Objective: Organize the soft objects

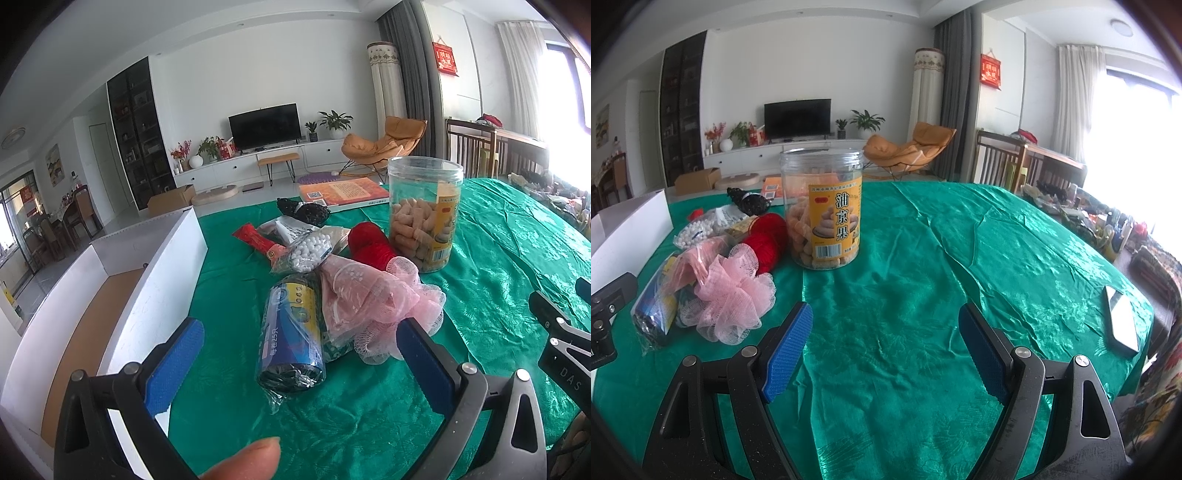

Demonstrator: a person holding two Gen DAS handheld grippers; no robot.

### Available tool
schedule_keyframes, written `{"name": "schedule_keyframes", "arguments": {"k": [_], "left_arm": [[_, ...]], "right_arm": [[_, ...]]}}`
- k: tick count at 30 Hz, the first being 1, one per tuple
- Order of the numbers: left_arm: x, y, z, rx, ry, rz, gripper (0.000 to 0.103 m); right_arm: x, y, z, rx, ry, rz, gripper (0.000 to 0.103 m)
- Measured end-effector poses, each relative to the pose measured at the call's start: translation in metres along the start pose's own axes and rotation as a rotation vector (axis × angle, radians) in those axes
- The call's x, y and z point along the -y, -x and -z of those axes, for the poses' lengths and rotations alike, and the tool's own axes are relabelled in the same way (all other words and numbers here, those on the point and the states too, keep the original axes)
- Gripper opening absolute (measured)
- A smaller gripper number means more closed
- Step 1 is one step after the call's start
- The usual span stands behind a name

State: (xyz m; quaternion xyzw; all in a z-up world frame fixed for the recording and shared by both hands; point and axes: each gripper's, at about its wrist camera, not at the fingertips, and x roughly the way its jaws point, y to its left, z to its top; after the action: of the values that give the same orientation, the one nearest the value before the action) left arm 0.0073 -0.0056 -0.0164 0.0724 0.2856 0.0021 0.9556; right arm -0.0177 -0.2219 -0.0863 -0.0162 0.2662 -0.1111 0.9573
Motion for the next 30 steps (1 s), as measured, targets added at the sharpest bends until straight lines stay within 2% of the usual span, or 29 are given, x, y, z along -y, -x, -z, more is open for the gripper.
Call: {"name": "schedule_keyframes", "arguments": {"k": [30], "left_arm": [[0.0013, -0.0012, 0.0027, -0.008, -0.004, -0.004, 0.103]], "right_arm": [[0.0008, -0.0007, -0.0008, -0.003, -0.004, -0.002, 0.084]]}}
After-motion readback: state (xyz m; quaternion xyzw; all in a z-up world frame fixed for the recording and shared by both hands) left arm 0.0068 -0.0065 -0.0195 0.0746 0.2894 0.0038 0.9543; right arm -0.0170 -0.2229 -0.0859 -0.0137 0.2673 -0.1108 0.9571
